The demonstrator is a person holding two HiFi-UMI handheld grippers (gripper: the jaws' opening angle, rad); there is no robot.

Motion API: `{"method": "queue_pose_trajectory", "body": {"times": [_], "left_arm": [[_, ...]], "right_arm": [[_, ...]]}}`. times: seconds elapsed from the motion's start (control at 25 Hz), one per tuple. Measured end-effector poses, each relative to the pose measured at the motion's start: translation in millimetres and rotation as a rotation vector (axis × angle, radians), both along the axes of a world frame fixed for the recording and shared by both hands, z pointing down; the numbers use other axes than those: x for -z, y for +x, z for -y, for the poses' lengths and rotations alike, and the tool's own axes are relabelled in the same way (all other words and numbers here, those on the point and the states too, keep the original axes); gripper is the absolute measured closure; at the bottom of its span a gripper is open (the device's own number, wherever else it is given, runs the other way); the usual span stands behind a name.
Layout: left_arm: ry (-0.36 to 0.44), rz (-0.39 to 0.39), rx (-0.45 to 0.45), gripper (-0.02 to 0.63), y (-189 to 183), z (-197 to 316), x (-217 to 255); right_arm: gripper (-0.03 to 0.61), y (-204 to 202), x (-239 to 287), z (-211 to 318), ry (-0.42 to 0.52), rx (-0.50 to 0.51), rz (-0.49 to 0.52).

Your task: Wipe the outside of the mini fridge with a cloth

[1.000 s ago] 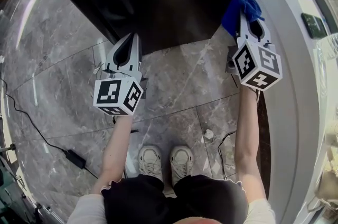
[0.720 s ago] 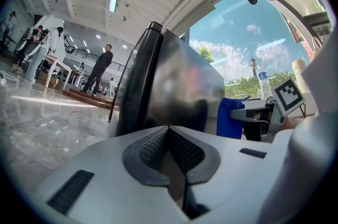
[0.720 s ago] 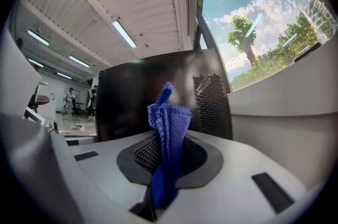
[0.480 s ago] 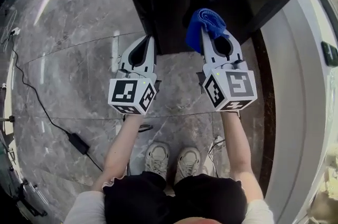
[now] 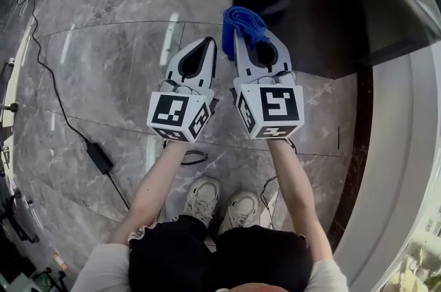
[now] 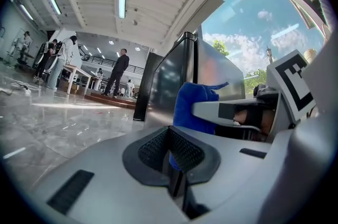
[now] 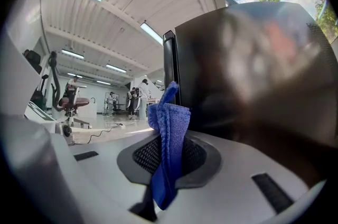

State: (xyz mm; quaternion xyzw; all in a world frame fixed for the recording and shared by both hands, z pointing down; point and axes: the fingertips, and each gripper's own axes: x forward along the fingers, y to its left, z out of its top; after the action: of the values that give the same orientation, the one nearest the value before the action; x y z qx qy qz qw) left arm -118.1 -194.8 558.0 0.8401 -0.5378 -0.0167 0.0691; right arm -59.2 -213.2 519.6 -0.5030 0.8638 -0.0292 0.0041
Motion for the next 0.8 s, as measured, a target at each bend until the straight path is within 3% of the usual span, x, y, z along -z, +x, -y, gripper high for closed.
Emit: {"method": "queue_pose_trajectory", "body": {"times": [0.16,0.44,0.8], "left_arm": [[-0.011,-0.004,0.000,0.611,1.1,2.8,-3.0],[0.003,0.006,-0.076,0.611,38.1,-1.1,0.8],[-0.008,-0.028,-0.153,0.611,86.5,-1.8,-3.2]], "right_arm": [[0.514,1.2,1.1,1.4,0.010,-0.006,-0.010],[0.514,27.7,6.3,-1.5,0.021,-0.052,-0.021],[0.513,113.2,3.8,-5.5,0.015,-0.217,-0.028]]}}
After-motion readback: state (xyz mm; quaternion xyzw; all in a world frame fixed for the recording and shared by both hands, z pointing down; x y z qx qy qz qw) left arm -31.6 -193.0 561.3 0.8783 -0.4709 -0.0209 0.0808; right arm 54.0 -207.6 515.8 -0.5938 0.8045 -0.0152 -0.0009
